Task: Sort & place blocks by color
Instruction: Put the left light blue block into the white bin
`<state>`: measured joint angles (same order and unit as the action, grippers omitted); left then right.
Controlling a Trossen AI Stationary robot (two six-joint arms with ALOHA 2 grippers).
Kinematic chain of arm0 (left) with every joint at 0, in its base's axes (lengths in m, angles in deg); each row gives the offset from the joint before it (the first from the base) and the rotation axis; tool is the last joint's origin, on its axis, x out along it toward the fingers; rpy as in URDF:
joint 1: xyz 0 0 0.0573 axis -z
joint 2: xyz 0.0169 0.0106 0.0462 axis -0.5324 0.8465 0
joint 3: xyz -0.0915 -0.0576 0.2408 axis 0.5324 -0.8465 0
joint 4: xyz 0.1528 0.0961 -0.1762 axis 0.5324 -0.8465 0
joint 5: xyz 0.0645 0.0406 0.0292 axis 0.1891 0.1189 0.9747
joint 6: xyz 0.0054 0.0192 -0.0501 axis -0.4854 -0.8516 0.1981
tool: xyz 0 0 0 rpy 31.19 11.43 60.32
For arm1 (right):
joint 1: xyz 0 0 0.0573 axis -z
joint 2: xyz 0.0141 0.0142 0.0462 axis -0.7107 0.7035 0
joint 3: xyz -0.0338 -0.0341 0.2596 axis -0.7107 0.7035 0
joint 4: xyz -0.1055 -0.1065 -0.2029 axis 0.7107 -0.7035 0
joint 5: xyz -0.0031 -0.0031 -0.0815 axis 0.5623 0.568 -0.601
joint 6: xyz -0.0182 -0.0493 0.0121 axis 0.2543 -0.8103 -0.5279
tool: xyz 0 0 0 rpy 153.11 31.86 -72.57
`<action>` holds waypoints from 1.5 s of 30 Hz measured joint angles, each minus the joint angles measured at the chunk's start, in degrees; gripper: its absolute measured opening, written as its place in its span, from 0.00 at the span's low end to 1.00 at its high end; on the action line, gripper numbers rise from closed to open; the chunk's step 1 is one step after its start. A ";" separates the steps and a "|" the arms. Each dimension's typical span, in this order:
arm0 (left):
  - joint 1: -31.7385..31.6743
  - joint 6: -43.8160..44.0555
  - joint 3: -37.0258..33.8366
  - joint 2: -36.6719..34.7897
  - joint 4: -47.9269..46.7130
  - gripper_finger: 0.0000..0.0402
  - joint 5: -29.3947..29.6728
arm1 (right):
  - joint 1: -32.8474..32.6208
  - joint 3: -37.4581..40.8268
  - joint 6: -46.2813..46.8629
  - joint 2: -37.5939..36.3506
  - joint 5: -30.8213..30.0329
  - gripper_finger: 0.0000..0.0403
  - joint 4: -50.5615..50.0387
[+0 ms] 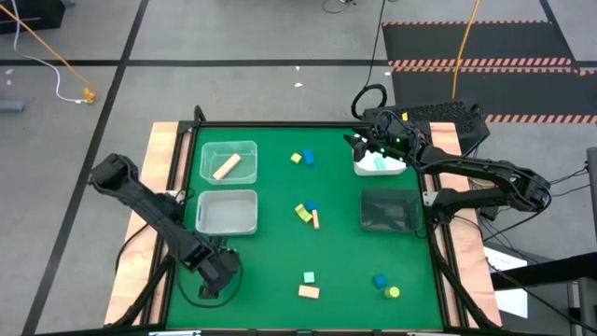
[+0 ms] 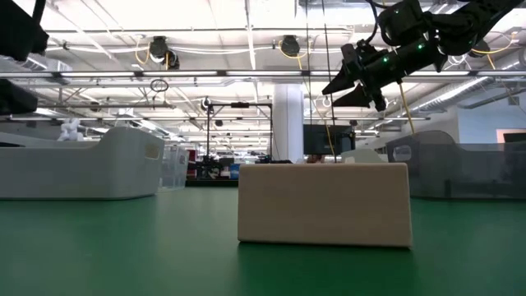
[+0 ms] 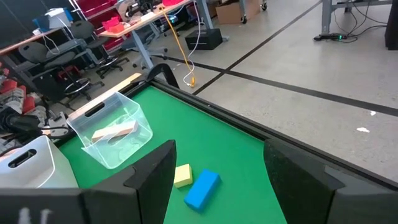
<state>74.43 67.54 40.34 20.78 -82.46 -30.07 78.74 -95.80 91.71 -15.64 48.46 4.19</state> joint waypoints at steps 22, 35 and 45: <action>-2.14 6.17 0.00 0.40 9.38 0.34 -3.70 | 0.00 0.00 1.07 0.00 0.02 0.58 0.34; -10.42 1.11 0.11 -11.90 16.53 0.34 13.58 | -0.02 0.00 11.14 0.00 4.82 0.58 1.70; -26.93 -21.99 0.09 -17.21 23.64 0.35 31.20 | -0.20 0.00 24.37 0.00 27.26 0.58 12.42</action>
<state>47.50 45.55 40.43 3.56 -58.82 1.13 78.55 -95.80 116.07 -15.64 75.72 16.61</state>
